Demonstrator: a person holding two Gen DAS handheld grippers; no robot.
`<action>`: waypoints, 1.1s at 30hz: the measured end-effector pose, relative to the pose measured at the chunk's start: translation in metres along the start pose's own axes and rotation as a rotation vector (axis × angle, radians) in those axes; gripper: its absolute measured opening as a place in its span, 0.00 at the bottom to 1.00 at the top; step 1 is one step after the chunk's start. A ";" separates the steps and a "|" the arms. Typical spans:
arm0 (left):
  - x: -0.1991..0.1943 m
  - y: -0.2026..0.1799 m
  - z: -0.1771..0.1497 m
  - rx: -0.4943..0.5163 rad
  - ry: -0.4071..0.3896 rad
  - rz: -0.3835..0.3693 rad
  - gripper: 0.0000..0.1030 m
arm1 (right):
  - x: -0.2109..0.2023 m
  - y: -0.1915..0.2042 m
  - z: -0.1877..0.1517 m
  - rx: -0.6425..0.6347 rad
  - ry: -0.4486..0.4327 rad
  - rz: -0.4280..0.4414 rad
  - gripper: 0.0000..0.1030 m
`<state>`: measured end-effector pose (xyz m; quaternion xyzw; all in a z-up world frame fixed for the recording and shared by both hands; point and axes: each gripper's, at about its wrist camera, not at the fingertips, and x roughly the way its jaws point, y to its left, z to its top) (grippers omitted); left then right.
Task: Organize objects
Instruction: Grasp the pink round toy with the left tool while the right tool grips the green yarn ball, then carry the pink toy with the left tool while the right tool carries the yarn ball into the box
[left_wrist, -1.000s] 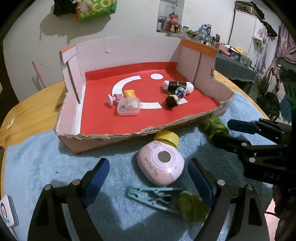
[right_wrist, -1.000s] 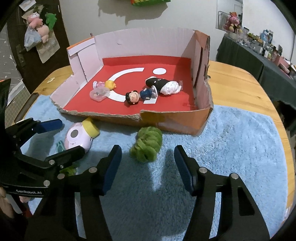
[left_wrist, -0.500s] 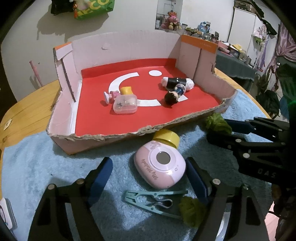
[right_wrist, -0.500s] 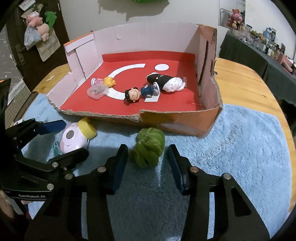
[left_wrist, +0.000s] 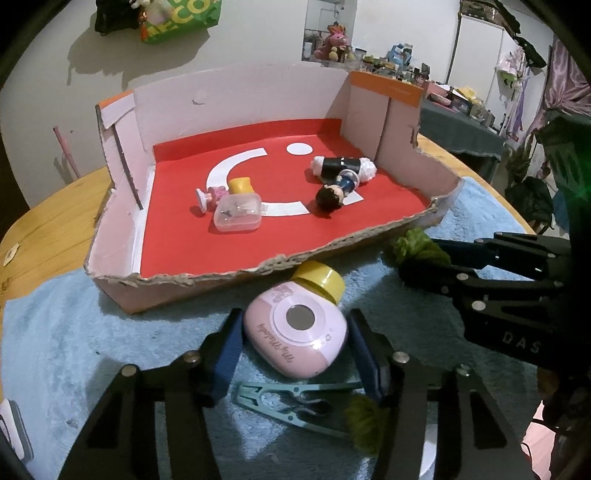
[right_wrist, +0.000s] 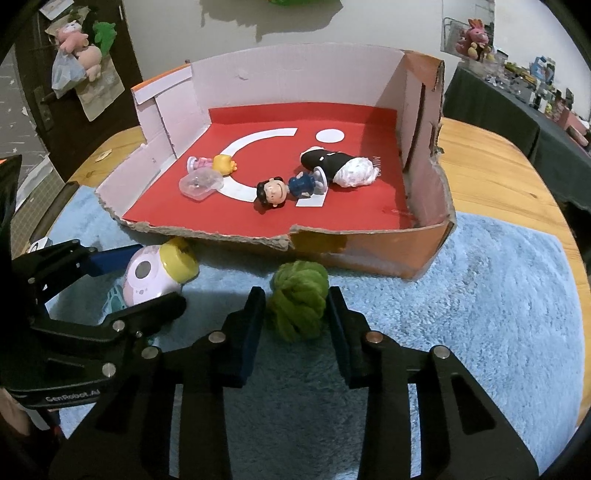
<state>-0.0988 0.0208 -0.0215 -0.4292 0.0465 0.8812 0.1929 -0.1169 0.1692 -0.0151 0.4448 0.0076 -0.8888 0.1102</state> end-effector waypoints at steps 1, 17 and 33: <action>0.000 0.000 0.000 0.000 0.000 -0.001 0.56 | -0.001 0.000 0.000 0.001 0.000 0.003 0.31; -0.009 0.004 -0.006 -0.014 -0.009 -0.003 0.56 | -0.012 0.013 -0.005 -0.012 -0.006 0.047 0.31; -0.030 0.006 -0.015 -0.024 -0.051 0.001 0.56 | -0.028 0.031 -0.013 -0.037 -0.022 0.073 0.31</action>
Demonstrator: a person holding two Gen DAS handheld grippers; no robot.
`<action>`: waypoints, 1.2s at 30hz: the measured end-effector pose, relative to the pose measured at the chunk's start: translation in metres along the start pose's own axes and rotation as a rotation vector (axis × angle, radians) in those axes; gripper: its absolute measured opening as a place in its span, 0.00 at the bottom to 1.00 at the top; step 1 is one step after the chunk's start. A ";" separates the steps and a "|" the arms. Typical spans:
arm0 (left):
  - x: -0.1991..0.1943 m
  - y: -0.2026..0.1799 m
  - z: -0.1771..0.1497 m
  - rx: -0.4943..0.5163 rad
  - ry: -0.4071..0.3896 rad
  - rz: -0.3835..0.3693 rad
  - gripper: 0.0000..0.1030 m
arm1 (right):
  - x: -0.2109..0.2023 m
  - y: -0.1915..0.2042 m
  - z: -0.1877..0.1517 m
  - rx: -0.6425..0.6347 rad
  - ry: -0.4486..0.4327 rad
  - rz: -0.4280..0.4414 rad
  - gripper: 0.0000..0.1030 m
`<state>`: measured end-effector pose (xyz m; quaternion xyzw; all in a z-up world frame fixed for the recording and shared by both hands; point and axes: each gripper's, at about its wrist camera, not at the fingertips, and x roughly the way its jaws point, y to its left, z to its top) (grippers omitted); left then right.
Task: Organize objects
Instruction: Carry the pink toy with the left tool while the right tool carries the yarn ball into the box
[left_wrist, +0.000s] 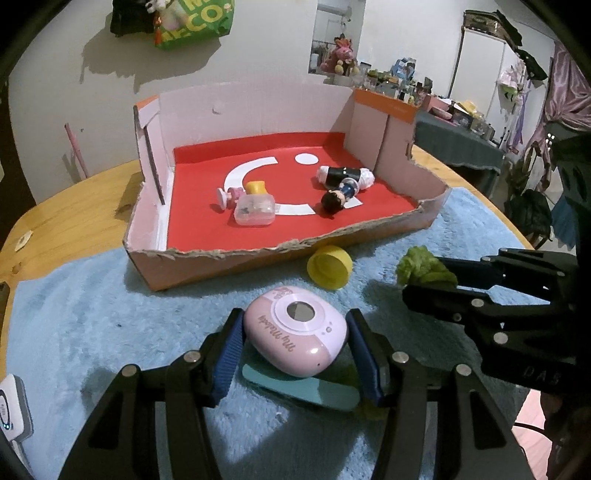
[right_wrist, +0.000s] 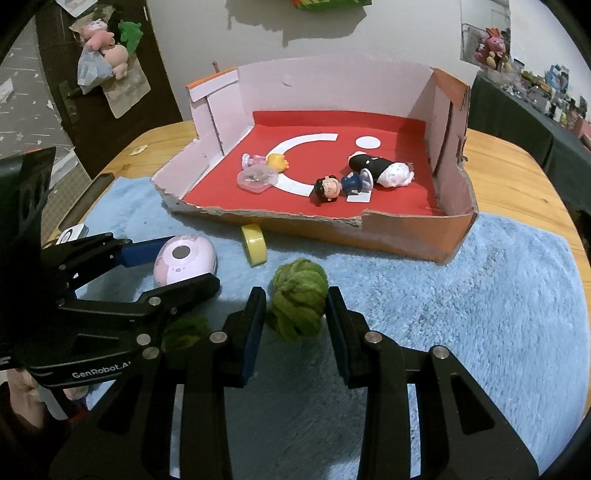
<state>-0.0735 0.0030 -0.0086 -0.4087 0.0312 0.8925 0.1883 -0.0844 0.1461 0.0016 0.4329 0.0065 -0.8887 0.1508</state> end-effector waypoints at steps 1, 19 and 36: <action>-0.001 -0.001 0.000 0.001 -0.003 0.000 0.56 | -0.001 0.001 0.000 -0.001 -0.002 0.001 0.31; -0.029 0.005 0.011 -0.029 -0.064 -0.014 0.56 | -0.019 0.013 0.006 -0.031 -0.040 0.023 0.31; -0.030 0.010 0.030 -0.037 -0.084 -0.022 0.56 | -0.024 0.012 0.021 -0.039 -0.061 0.037 0.31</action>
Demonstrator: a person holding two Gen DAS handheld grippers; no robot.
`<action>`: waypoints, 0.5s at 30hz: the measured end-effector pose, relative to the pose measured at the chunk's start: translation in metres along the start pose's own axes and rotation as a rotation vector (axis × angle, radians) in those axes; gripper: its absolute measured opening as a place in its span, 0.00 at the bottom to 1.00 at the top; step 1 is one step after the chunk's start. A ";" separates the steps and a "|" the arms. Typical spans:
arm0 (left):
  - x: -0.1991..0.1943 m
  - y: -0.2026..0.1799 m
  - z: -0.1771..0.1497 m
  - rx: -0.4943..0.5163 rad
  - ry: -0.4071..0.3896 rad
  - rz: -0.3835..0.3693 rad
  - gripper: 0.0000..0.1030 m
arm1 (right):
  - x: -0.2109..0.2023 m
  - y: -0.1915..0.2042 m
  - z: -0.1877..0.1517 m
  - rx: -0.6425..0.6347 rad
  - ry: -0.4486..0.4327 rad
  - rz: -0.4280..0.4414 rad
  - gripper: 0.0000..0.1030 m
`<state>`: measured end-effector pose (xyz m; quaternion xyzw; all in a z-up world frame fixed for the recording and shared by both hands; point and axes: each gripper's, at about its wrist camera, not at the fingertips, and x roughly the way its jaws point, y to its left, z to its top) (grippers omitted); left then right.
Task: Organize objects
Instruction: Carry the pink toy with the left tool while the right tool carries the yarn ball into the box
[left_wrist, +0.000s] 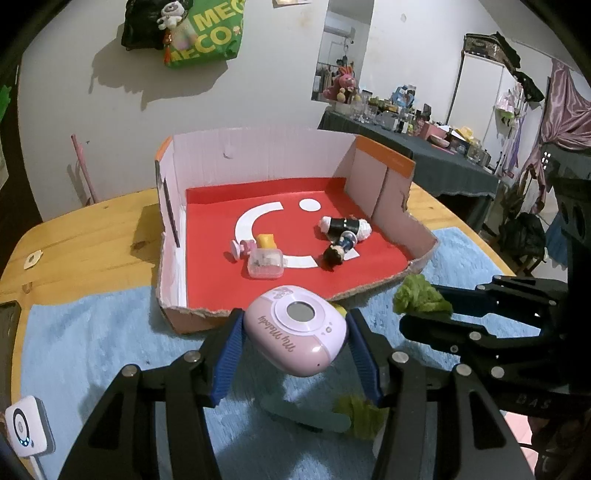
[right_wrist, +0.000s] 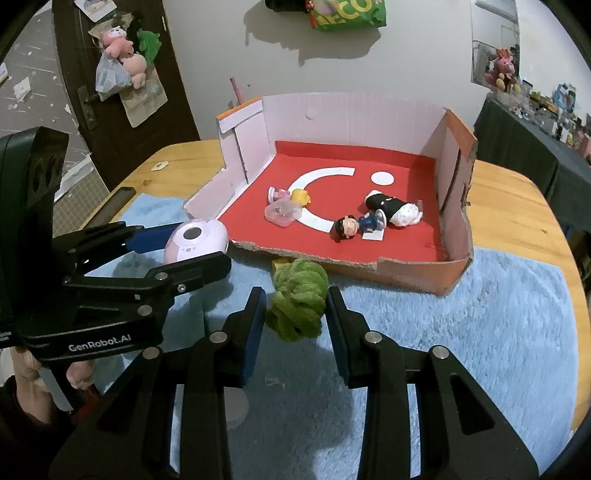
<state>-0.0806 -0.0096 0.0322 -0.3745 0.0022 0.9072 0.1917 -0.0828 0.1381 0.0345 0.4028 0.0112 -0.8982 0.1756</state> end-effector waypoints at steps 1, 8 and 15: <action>0.001 0.001 0.002 -0.002 0.000 -0.001 0.56 | 0.000 0.000 0.001 -0.001 -0.001 0.001 0.31; 0.006 0.005 0.015 -0.003 -0.002 -0.001 0.56 | 0.002 -0.004 0.012 -0.010 -0.007 -0.003 0.31; 0.014 0.012 0.027 -0.015 0.006 -0.007 0.56 | 0.005 -0.011 0.022 -0.008 -0.009 -0.011 0.31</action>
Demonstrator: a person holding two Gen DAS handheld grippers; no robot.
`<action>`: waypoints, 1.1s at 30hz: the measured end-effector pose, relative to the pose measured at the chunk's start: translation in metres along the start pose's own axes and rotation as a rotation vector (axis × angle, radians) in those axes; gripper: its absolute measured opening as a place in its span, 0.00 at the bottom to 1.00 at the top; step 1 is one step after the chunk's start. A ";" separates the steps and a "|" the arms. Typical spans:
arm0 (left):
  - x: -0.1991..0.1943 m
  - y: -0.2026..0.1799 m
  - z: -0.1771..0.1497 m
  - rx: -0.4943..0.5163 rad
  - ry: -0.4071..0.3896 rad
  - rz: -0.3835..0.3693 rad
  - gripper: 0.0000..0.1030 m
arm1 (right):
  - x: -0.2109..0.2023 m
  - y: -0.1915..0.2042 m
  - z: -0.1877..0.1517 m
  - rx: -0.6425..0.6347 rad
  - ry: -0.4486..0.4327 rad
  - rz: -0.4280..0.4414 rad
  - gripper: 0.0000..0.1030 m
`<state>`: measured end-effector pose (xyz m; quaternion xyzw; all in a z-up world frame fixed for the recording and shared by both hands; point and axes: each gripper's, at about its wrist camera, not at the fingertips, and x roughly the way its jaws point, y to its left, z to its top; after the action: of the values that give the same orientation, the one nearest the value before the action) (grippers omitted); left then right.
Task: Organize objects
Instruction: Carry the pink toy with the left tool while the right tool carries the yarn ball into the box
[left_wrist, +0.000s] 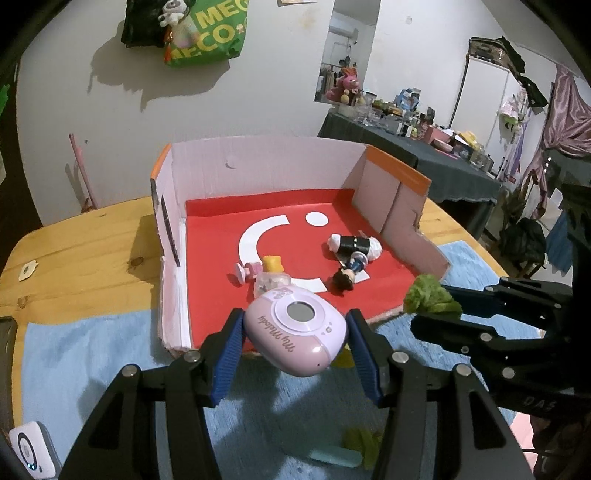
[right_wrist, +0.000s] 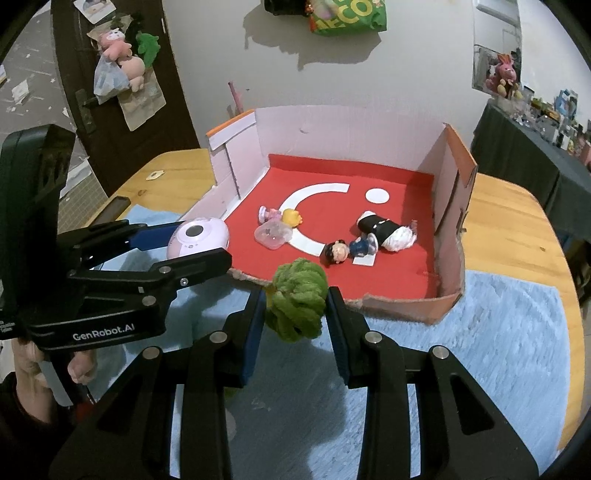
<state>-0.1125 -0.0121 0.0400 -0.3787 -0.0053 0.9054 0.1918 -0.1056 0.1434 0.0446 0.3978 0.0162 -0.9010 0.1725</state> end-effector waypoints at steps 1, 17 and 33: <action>0.002 0.001 0.001 -0.001 0.002 -0.001 0.56 | 0.001 -0.001 0.001 0.000 0.001 -0.002 0.31; 0.040 0.013 0.012 -0.019 0.115 -0.039 0.56 | 0.029 -0.029 0.022 0.002 0.051 -0.077 0.31; 0.061 0.018 0.011 -0.015 0.179 -0.020 0.56 | 0.062 -0.041 0.025 -0.018 0.158 -0.090 0.31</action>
<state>-0.1648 -0.0057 0.0036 -0.4593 0.0014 0.8660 0.1976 -0.1759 0.1591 0.0124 0.4651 0.0558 -0.8734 0.1334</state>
